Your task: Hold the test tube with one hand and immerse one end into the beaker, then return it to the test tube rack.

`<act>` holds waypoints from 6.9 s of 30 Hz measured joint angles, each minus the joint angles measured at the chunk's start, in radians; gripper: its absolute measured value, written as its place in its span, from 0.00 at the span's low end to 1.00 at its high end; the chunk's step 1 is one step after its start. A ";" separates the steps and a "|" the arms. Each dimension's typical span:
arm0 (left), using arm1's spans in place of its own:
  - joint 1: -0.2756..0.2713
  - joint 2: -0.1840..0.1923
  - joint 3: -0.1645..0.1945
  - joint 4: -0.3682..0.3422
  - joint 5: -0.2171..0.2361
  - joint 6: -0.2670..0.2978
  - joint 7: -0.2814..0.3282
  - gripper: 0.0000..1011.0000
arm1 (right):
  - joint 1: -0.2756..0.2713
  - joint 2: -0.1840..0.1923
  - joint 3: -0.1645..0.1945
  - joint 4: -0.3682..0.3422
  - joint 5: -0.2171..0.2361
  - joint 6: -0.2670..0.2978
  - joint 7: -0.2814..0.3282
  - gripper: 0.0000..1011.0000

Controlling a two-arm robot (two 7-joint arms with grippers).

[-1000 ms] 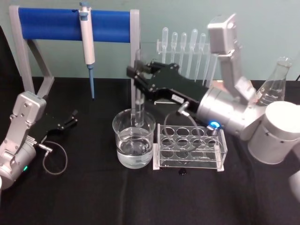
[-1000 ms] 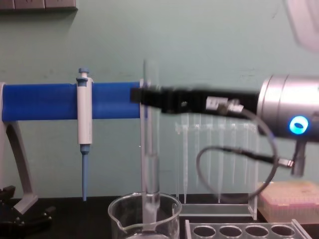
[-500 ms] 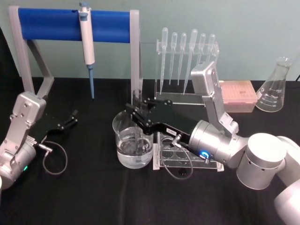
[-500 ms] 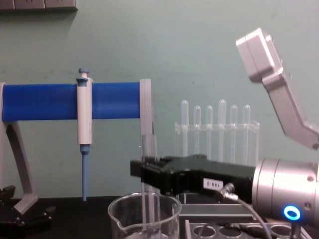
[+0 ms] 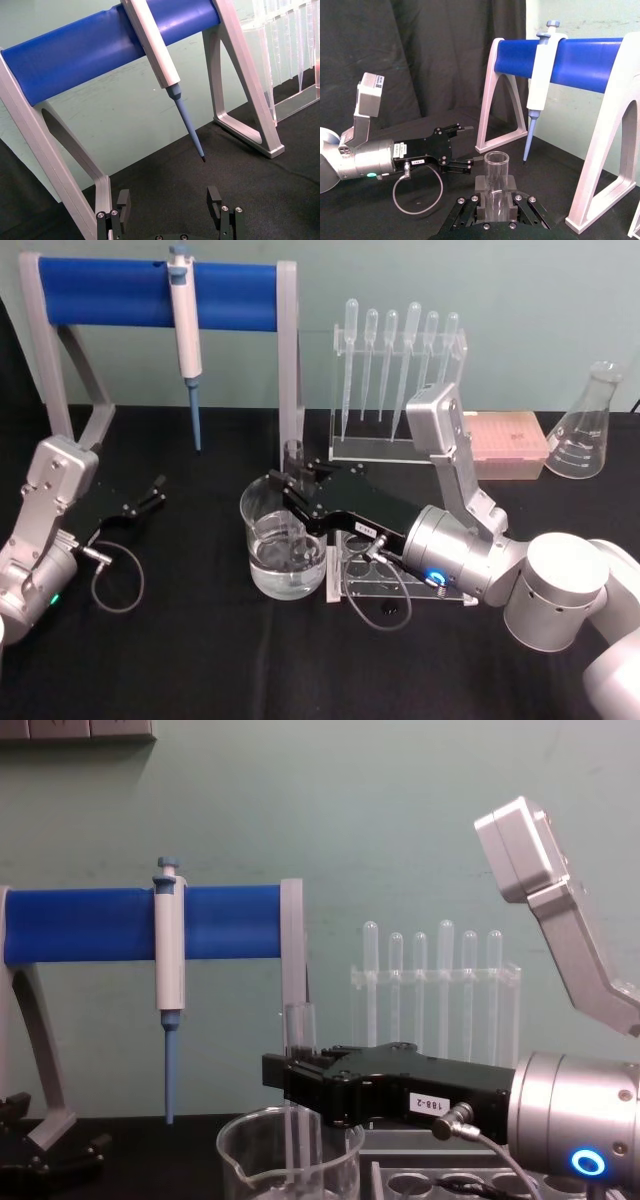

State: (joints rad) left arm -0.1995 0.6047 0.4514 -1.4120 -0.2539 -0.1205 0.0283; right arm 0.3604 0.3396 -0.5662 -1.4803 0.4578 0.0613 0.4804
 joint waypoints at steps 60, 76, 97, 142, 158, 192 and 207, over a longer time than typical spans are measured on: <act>0.000 0.000 0.000 0.000 0.000 0.000 0.000 0.99 | 0.001 0.000 -0.001 0.000 0.002 0.000 0.000 0.22; 0.000 0.000 0.000 0.000 0.000 0.000 0.000 0.99 | 0.001 0.000 -0.001 0.000 0.002 0.000 0.000 0.22; 0.000 0.000 0.000 0.000 0.000 0.000 0.000 0.99 | 0.001 0.000 -0.001 0.000 0.002 0.000 0.000 0.22; 0.000 0.000 0.000 0.000 0.000 0.000 0.000 0.99 | 0.002 0.000 -0.001 0.000 0.002 0.000 0.000 0.22; 0.000 0.000 0.000 0.000 0.000 0.000 0.000 0.99 | 0.001 0.000 -0.001 0.000 0.002 0.000 0.000 0.22; 0.000 0.000 0.000 0.000 0.000 0.000 0.000 0.99 | 0.001 0.000 -0.001 0.000 0.002 0.000 0.000 0.22; 0.000 0.000 0.000 0.000 0.000 0.000 0.000 0.99 | 0.001 0.000 -0.001 0.000 0.002 0.000 0.000 0.22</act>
State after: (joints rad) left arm -0.1995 0.6047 0.4514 -1.4119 -0.2539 -0.1205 0.0283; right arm 0.3619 0.3396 -0.5668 -1.4799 0.4594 0.0614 0.4804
